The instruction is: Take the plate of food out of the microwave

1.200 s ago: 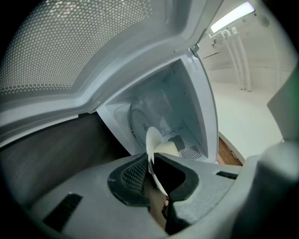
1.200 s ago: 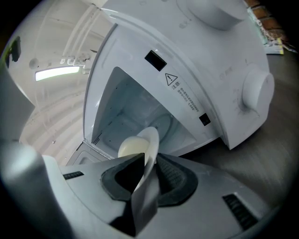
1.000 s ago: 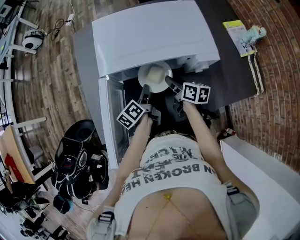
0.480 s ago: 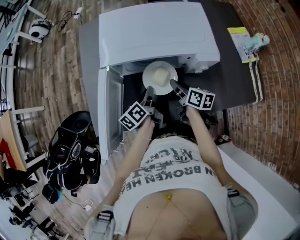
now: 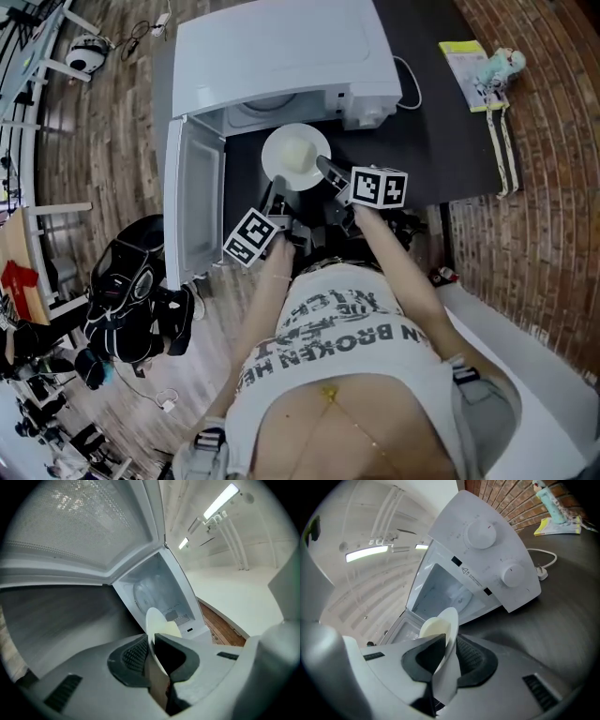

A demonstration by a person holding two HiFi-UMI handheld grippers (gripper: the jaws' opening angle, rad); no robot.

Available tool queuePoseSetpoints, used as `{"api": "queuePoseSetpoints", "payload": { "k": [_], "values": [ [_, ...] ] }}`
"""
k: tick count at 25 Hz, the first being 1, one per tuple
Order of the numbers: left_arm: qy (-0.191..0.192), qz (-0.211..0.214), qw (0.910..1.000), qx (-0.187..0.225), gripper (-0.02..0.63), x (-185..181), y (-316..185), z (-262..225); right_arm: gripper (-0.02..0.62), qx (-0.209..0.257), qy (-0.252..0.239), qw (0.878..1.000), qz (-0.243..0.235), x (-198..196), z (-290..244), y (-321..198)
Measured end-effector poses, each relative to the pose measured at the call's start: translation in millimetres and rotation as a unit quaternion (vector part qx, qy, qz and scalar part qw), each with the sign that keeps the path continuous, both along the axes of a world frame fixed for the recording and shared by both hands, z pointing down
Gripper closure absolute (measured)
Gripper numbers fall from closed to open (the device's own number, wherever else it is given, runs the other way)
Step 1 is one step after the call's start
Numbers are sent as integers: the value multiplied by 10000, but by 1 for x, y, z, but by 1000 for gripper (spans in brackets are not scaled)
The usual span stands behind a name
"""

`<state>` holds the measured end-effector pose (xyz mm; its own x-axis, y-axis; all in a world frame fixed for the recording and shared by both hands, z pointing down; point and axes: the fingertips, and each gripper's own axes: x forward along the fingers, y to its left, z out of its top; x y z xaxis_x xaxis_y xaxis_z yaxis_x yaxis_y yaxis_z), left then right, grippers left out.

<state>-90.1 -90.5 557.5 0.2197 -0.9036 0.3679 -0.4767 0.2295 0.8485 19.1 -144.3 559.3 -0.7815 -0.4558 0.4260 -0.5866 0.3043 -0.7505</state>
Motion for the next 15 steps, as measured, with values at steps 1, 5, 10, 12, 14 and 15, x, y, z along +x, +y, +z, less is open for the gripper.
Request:
{"api": "queuePoseSetpoints", "payload": {
  "k": [1, 5, 10, 12, 14, 15],
  "values": [
    [-9, -42, 10000, 4, 569, 2, 5, 0, 526, -6, -12, 10000, -47, 2, 0, 4],
    [-62, -141, 9999, 6, 566, 11, 24, 3, 528, -53, -45, 9998, -210, 8, 3, 19],
    [9, -244, 9997, 32, 566, 15, 40, 3, 529, -44, -100, 9994, -320, 11, 2, 32],
    [19, -231, 9997, 48, 566, 13, 43, 2, 529, -35, -122, 9994, -312, 9, 0, 36],
    [33, -207, 9998, 62, 566, 11, 45, 1, 531, -24, -140, 9995, -287, 7, -1, 38],
    [33, -190, 9998, 75, 566, 9, 46, 0, 531, -12, -146, 9995, -273, 5, -2, 39]
  ]
}}
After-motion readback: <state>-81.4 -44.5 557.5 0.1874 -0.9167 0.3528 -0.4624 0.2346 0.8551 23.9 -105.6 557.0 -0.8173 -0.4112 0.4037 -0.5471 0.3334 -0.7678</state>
